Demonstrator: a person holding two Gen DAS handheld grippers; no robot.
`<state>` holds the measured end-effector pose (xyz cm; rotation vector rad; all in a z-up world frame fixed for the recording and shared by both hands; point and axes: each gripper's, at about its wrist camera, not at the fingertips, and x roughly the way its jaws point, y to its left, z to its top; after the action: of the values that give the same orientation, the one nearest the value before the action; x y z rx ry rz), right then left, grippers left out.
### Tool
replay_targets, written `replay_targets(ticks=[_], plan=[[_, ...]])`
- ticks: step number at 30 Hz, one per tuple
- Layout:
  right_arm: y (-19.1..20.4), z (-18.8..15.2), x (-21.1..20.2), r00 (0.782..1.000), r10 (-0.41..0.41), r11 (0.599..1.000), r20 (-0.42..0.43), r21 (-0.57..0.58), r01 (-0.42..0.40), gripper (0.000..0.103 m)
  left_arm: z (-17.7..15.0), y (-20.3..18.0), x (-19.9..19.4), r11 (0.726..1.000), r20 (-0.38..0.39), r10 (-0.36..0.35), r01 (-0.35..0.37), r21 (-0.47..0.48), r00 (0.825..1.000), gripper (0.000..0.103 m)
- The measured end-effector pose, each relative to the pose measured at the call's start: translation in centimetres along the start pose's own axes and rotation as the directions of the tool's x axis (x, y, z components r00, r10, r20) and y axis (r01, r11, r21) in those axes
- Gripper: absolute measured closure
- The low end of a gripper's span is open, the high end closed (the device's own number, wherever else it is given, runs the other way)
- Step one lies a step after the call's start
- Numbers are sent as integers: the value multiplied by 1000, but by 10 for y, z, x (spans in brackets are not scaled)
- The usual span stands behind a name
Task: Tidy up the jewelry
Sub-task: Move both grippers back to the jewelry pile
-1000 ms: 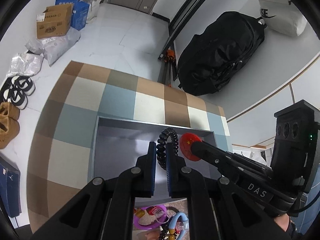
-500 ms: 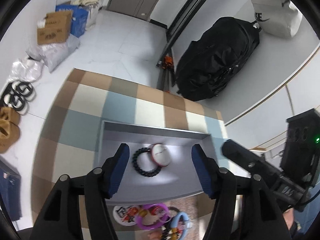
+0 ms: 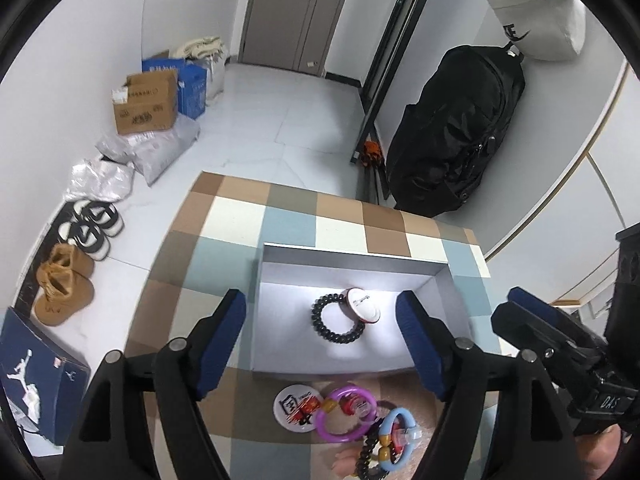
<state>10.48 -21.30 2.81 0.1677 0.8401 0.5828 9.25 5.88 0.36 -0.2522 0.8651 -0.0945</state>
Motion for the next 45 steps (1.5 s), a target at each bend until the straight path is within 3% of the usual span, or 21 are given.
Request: replay_targets(ticks=[1, 14, 26, 36, 45], plan=[[0, -2, -3, 1000, -6, 1000, 5, -3, 6, 0, -2, 0, -2, 1000, 7, 7, -7, 2, 1000, 18], [19, -36, -38, 998, -32, 993, 51, -107, 38, 0, -33, 5, -24, 998, 24, 37, -35, -54, 999, 17], [23, -68, -40, 999, -14, 992, -51, -127, 7, 0, -66, 6, -28, 998, -2, 53, -54, -21, 999, 17], [29, -91, -26, 989, 5, 985, -146, -169, -30, 0, -74, 19, -29, 996, -8, 62, -62, -61, 998, 17], [30, -102, 0, 970, 16, 983, -244, -173, -60, 18, -76, 30, -28, 993, -30, 51, -54, -101, 998, 17]])
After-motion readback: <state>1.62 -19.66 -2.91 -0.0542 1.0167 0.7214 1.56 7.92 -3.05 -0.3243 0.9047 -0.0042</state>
